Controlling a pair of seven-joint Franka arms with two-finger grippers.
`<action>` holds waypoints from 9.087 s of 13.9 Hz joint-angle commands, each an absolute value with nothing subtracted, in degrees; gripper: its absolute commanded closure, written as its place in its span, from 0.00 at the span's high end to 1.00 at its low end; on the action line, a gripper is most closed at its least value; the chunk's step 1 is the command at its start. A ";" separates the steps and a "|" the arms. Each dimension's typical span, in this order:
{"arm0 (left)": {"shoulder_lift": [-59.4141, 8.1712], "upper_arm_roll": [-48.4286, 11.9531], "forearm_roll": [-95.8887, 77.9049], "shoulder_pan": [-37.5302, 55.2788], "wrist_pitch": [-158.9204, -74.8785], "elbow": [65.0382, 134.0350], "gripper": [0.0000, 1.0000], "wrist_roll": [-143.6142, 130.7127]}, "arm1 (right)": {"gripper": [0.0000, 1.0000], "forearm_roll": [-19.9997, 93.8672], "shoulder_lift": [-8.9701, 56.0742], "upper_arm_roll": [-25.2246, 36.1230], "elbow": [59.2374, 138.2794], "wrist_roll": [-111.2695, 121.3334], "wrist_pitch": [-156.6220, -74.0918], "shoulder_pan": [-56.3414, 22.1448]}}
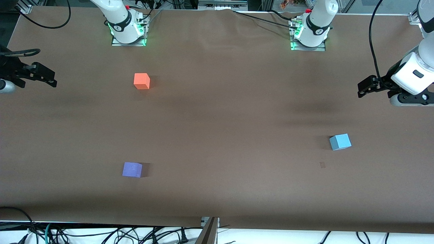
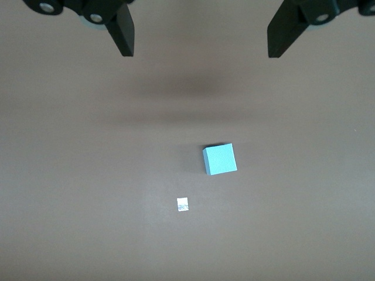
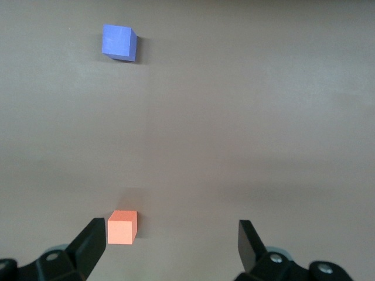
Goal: Place blue block between orange and purple blocks
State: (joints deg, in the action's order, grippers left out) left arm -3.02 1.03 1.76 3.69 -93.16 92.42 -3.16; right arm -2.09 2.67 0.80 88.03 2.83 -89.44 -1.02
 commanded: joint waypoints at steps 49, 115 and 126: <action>-27.85 1.50 -1.23 -4.65 -143.00 113.30 1.00 -5.98 | 1.00 -1.14 3.60 0.70 86.40 3.78 -89.30 -0.70; -11.96 -12.22 3.78 -13.00 -100.33 94.50 1.00 1.31 | 1.00 -1.14 34.97 0.18 86.40 -29.68 -123.89 -33.56; -5.89 -12.04 -0.09 -21.01 -97.29 90.71 1.00 1.05 | 1.00 -1.50 41.22 0.18 86.40 -34.01 -132.61 -38.76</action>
